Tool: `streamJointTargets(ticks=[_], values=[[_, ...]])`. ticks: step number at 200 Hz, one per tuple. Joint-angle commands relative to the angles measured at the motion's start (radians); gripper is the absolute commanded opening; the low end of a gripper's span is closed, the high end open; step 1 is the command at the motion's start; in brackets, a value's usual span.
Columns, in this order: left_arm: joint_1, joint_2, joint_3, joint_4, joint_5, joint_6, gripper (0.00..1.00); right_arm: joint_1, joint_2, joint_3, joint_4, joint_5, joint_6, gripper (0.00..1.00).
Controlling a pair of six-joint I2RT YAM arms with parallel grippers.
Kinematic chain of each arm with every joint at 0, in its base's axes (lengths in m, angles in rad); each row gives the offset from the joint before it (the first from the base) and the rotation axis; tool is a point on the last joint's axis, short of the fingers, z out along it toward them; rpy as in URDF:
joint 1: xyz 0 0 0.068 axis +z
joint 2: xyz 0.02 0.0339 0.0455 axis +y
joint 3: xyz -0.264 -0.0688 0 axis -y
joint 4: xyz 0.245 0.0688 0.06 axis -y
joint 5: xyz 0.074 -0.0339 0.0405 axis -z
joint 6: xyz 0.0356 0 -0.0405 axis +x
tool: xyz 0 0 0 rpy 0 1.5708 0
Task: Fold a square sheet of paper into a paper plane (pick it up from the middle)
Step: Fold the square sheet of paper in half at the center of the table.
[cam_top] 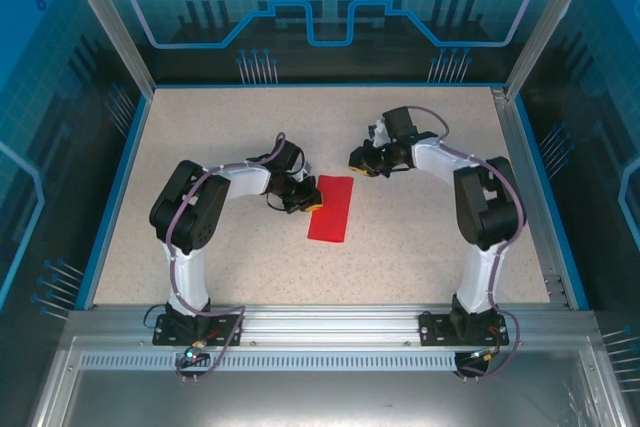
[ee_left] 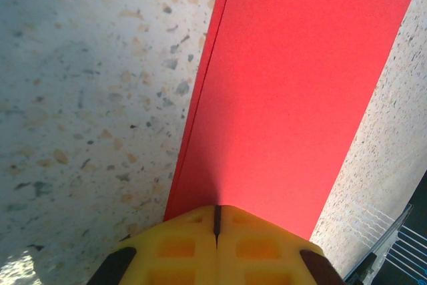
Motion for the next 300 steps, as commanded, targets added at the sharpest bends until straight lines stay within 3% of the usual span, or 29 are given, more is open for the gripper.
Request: streamJointTargets(ticks=[1,52,107,248,281,300], values=[[-0.008,0.057,-0.033,-0.094,-0.053,0.024,0.0,0.046,-0.082,-0.093,0.059,-0.006,-0.001,0.19],[-0.007,0.044,-0.048,-0.092,-0.057,0.028,0.0,0.18,-0.2,-0.341,0.195,0.033,0.106,0.17],[-0.007,0.046,-0.053,-0.085,-0.056,0.027,0.0,0.282,-0.19,-0.534,0.347,0.03,0.203,0.16],[-0.007,0.048,-0.061,-0.076,-0.056,0.02,0.0,0.288,-0.248,-0.672,0.303,0.02,0.148,0.16],[-0.008,0.037,-0.064,-0.065,-0.035,-0.003,0.0,0.249,-0.329,-0.65,0.205,0.08,0.113,0.16],[-0.008,0.012,-0.076,-0.039,-0.006,-0.038,0.0,0.231,-0.392,-0.61,0.099,0.182,0.078,0.22]])
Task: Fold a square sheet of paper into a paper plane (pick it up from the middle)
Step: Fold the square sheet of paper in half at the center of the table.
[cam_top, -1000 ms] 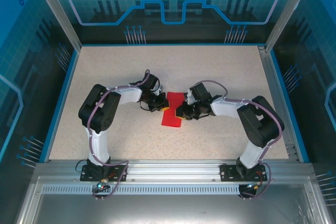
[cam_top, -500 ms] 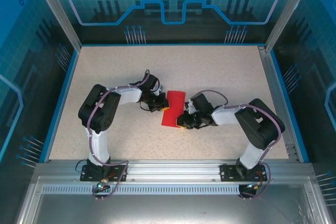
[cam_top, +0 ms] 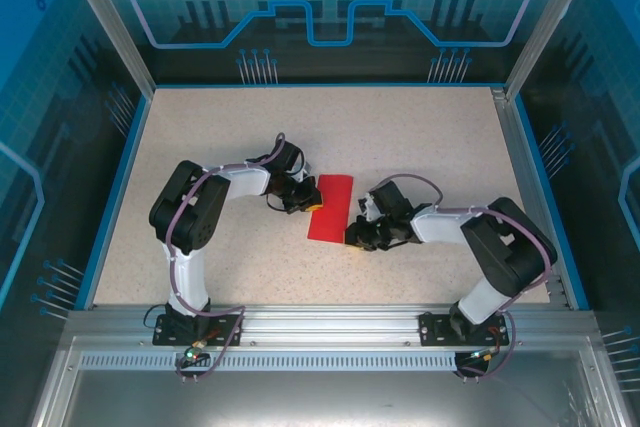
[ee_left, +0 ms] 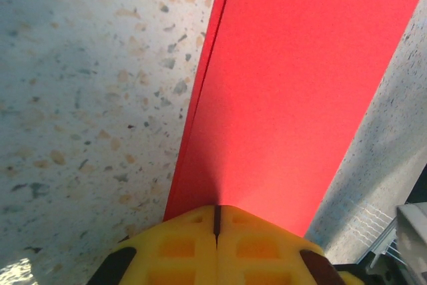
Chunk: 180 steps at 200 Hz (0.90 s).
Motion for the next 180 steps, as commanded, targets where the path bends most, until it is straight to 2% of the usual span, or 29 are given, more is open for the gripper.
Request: streamJointTargets(ticks=[1,28,65,82,126,180], values=[[-0.008,0.014,-0.062,-0.061,-0.012,-0.035,0.0,-0.029,-0.087,0.051,-0.171,0.12,-0.061,0.22],[-0.007,-0.044,-0.091,-0.005,0.032,-0.118,0.0,-0.041,-0.116,0.148,-0.318,0.271,-0.096,0.33],[-0.007,-0.138,-0.101,0.02,0.026,-0.172,0.0,-0.013,-0.004,0.303,-0.351,0.267,-0.096,0.38],[-0.007,-0.179,-0.095,-0.014,-0.015,-0.161,0.13,0.026,0.05,0.369,-0.376,0.301,-0.092,0.4],[0.016,-0.216,-0.104,-0.053,-0.053,-0.14,0.33,0.058,0.135,0.427,-0.385,0.336,-0.026,0.42],[0.066,-0.205,-0.134,-0.03,-0.01,-0.145,0.37,0.031,0.179,0.384,-0.246,0.213,0.019,0.4]])
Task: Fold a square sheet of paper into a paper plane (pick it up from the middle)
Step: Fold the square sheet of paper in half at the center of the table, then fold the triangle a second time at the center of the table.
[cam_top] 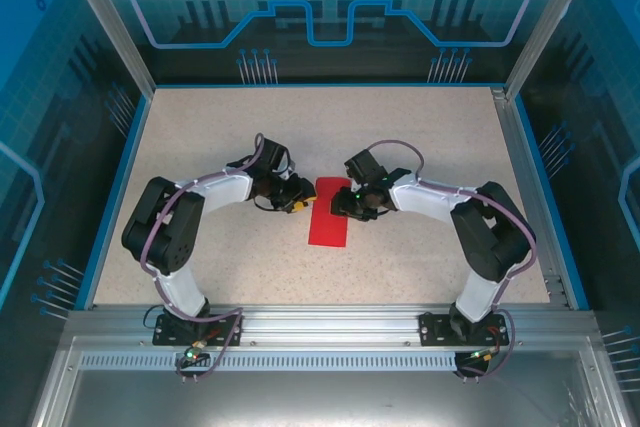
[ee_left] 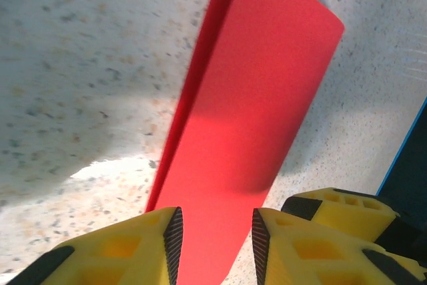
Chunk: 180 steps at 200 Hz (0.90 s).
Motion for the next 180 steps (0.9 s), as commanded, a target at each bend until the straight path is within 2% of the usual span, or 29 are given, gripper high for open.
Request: streamJointTargets(ticks=[1,153,180], values=[[0.021,-0.001,-0.02,-0.02,0.021,-0.008,0.37,-0.018,0.026,-0.023,0.065,-0.064,0.039,0.4],[0.019,0.062,0.015,-0.031,0.097,0.008,0.46,-0.073,0.074,-0.127,0.124,-0.088,0.056,0.38],[0.017,0.022,-0.007,-0.073,0.096,0.008,0.48,-0.072,0.077,-0.132,0.123,-0.088,0.053,0.38]])
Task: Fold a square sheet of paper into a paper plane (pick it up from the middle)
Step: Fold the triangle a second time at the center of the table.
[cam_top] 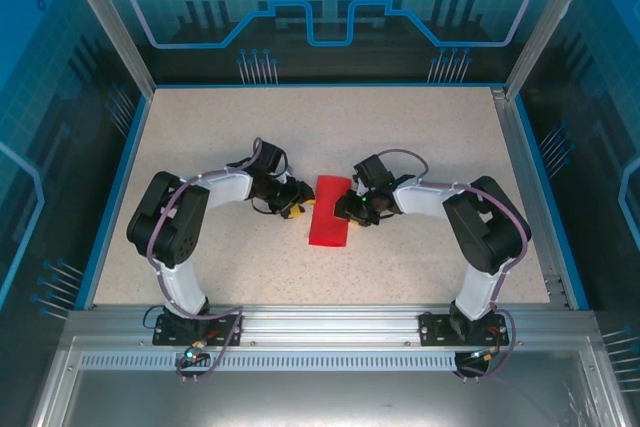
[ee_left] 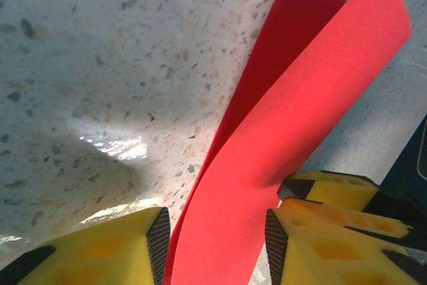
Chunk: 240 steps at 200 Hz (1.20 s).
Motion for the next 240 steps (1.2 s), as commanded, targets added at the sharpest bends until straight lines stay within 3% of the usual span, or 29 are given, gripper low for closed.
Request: streamJointTargets(ticks=[1,75,240], values=[[-0.004,-0.031,-0.003,-0.058,0.036,0.006,0.48,-0.012,0.028,-0.038,-0.022,0.03,0.01,0.38],[-0.039,-0.105,-0.181,0.073,0.12,-0.131,0.53,-0.012,0.04,-0.058,-0.014,0.035,0.016,0.37],[-0.062,0.012,-0.123,0.255,0.204,-0.223,0.35,-0.012,0.051,-0.054,-0.014,0.03,0.019,0.36]])
